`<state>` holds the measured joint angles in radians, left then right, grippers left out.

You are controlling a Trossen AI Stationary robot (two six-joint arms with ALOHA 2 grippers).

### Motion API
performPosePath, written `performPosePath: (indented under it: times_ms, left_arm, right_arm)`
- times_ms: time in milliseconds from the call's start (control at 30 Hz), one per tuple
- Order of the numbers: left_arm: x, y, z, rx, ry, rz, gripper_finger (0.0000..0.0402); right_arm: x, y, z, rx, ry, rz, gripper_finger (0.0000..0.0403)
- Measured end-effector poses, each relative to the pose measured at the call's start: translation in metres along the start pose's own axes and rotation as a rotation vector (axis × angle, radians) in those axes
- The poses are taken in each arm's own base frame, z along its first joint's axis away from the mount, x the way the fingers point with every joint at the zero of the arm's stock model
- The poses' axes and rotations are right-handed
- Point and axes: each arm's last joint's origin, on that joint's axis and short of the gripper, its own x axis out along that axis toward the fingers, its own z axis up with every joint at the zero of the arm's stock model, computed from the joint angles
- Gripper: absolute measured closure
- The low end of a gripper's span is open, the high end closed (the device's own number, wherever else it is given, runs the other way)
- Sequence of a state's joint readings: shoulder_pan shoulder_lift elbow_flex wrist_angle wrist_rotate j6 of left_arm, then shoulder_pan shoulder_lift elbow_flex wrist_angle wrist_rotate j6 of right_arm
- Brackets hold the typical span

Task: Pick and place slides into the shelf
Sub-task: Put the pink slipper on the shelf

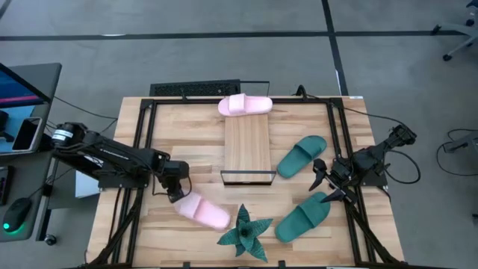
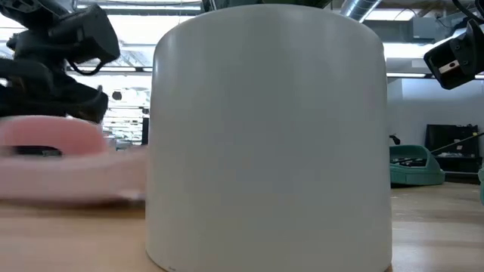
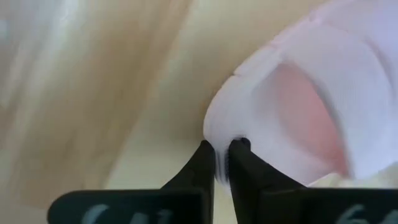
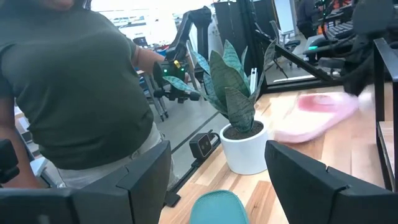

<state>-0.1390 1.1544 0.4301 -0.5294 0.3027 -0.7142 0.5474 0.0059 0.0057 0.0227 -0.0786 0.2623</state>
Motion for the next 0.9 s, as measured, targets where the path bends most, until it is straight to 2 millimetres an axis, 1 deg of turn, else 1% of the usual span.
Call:
performPosePath:
  times_ms: [367,833,900]
  left_arm:
    - [-0.004,0.002,-0.004,0.0,0.012,0.024,0.0397]
    - [-0.01,0.002,-0.005,0.002,-0.015,0.026,0.0399]
    - [-0.012,0.002,-0.006,-0.005,-0.009,0.054,0.0399]
  right_arm:
    - [0.0,0.0,0.0,0.0,0.0,0.0,0.0149]
    - [0.0,0.0,0.0,0.0,0.0,0.0,0.0149]
    - [0.0,0.0,0.0,0.0,0.0,0.0,0.0149]
